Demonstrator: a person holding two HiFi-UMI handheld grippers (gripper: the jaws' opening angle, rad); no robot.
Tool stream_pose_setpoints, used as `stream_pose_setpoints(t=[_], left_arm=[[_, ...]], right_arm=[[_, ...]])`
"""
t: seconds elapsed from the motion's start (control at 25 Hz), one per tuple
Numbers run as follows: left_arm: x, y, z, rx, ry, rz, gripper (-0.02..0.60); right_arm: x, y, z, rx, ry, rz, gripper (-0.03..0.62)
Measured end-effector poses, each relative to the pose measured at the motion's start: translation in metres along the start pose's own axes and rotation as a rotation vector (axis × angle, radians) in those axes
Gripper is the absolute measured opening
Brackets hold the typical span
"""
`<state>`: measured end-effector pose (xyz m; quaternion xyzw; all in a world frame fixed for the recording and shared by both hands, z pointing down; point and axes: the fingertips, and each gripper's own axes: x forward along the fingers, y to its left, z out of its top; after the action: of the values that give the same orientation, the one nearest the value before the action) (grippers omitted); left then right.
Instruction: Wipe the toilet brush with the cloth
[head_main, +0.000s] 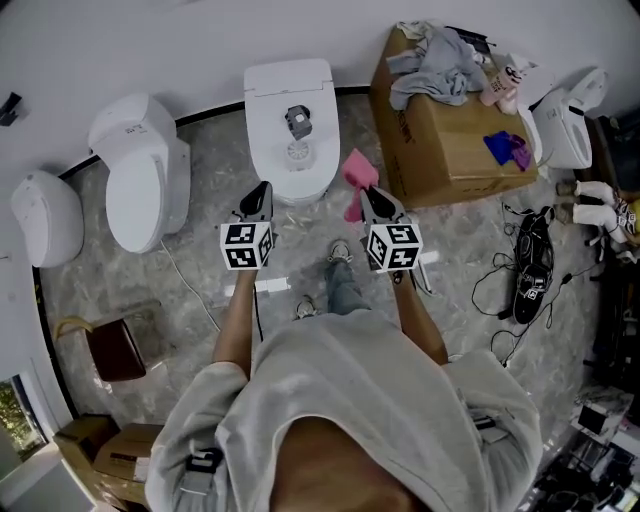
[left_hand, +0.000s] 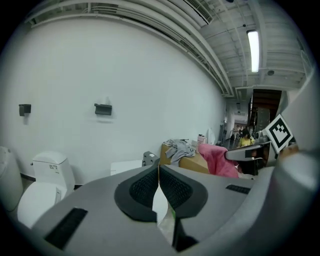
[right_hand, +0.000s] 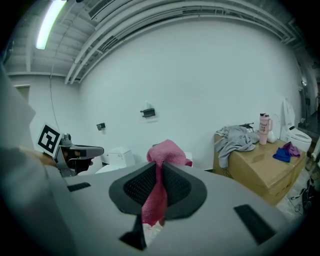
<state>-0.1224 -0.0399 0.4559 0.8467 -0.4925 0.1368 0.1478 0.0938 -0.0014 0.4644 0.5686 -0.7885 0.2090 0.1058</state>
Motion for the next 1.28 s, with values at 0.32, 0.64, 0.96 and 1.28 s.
stream_pose_setpoints(t=[0.32, 0.64, 0.96, 1.28], left_arm=[[0.061, 0.003, 0.049, 0.004, -0.028, 0.053, 0.025], [0.116, 0.004, 0.065, 0.024, 0.009, 0.104, 0.025], [0.165, 0.012, 0.052, -0.004, 0.075, 0.073, 0.143], [0.205, 0.024, 0.034, 0.032, 0.144, 0.019, 0.211]], right_arm=[[0.070, -0.039, 0.038, 0.000, 0.018, 0.105, 0.060], [0.115, -0.073, 0.051, 0.024, 0.042, 0.167, 0.060], [0.144, -0.083, 0.033, 0.047, 0.104, 0.200, 0.060], [0.165, -0.073, 0.011, 0.062, 0.148, 0.186, 0.060]])
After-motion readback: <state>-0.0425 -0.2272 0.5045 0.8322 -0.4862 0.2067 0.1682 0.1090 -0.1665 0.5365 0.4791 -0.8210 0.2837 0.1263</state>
